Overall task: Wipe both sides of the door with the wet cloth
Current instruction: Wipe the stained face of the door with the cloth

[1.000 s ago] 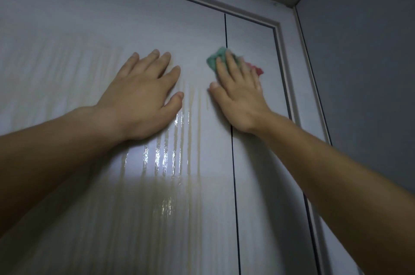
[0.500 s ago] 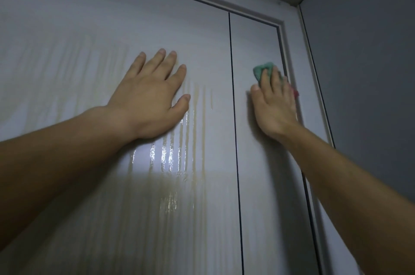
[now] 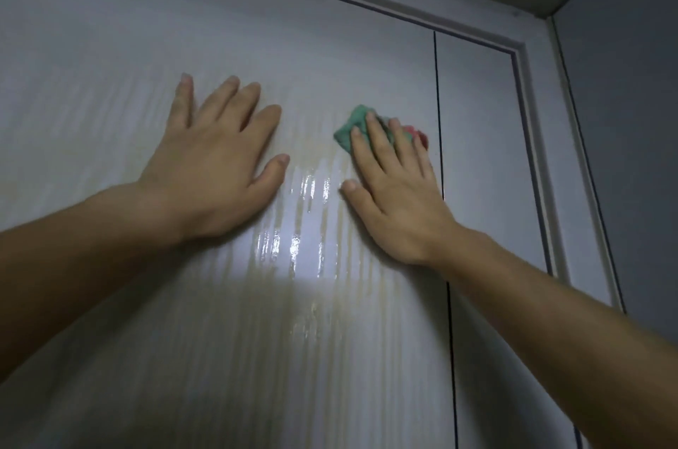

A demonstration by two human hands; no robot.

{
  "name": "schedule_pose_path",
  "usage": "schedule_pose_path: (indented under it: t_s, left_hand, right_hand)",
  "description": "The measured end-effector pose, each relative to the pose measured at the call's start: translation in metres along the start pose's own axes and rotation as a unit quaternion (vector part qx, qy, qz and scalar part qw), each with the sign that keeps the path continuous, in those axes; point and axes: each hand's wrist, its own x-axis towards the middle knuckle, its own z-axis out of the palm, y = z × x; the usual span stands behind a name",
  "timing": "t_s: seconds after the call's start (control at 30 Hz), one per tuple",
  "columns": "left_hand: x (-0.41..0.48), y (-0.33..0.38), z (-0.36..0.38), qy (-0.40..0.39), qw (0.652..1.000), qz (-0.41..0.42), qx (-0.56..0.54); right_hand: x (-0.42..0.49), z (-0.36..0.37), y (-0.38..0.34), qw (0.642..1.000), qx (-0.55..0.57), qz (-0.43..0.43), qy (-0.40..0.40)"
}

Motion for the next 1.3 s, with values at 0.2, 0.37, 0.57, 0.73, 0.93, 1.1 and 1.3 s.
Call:
schedule_pose_path:
  t_s: [0.2,0.37,0.57,0.73,0.93,1.1,1.3]
  left_hand:
    - [-0.005,-0.022,0.001,-0.009,1.000,-0.009,-0.010]
    - [-0.004,-0.026,-0.002,-0.012,1.000,-0.009,-0.013]
    - [-0.006,-0.032,-0.004,-0.011,1.000,0.006,-0.018]
    - [-0.007,-0.046,-0.007,-0.014,0.999,0.037,-0.021]
    - [-0.020,-0.070,-0.007,0.020,1.000,-0.012,-0.010]
    - [-0.026,-0.079,-0.006,0.005,1.000,-0.021,-0.005]
    - [-0.027,-0.083,-0.007,0.007,1.000,-0.011,-0.007]
  right_hand:
    - [0.076,-0.023,0.029,0.990,0.019,0.137,-0.011]
    - [0.044,-0.007,-0.031,0.998,-0.004,-0.057,-0.018]
    - [0.096,-0.025,0.004,0.995,0.010,0.094,-0.012]
    - [0.065,-0.011,-0.040,0.995,-0.028,-0.092,-0.015]
    - [0.117,-0.028,-0.018,0.997,-0.018,0.073,-0.021]
    - [0.072,-0.008,-0.055,0.991,-0.043,-0.123,-0.019]
    - [0.118,-0.026,-0.044,0.998,-0.016,0.063,-0.022]
